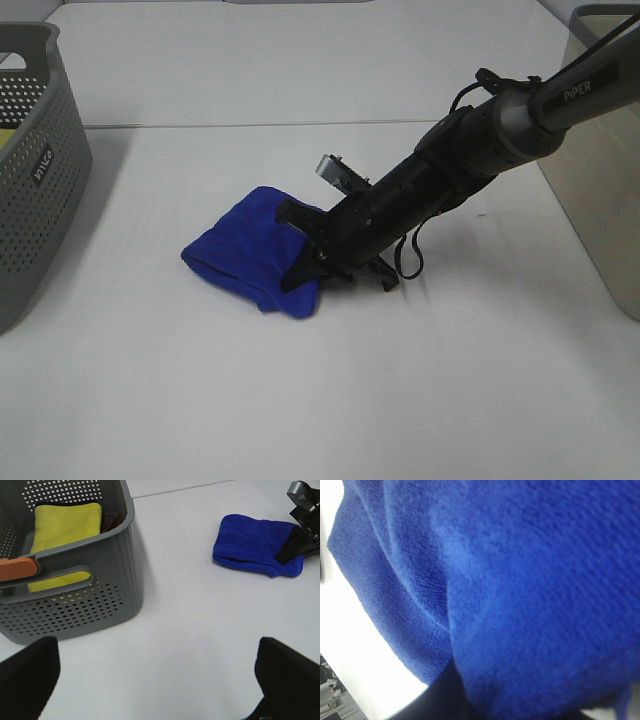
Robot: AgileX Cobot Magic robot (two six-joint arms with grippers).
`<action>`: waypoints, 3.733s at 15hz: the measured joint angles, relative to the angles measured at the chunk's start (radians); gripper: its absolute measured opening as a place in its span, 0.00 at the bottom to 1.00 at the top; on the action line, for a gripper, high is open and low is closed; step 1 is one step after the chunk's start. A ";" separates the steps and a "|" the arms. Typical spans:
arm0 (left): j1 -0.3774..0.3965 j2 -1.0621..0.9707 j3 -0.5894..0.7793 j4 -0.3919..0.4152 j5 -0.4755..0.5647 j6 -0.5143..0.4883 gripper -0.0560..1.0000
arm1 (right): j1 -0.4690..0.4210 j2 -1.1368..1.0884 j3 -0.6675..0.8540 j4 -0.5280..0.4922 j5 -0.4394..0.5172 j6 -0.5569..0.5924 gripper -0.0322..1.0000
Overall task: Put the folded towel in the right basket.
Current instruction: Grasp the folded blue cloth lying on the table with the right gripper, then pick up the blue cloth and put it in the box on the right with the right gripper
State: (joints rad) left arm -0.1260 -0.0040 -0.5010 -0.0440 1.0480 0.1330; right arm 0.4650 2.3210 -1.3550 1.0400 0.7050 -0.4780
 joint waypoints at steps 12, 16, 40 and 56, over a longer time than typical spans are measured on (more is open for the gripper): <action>0.000 0.000 0.000 0.000 0.000 0.000 0.99 | -0.120 -0.383 0.020 -0.255 0.080 -0.007 0.12; 0.000 0.000 0.000 0.000 0.000 0.000 0.99 | -0.293 -0.544 0.020 -0.258 0.138 -0.016 0.12; 0.000 0.000 0.000 0.000 0.000 0.000 0.99 | -0.878 -0.489 -0.203 -0.402 0.175 0.122 0.12; 0.000 0.000 0.000 0.000 0.000 0.000 0.99 | -0.878 -0.346 -0.203 -0.448 0.207 0.126 0.12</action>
State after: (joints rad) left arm -0.1260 -0.0040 -0.5010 -0.0440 1.0480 0.1330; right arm -0.4130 1.9750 -1.5580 0.5920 0.9120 -0.3520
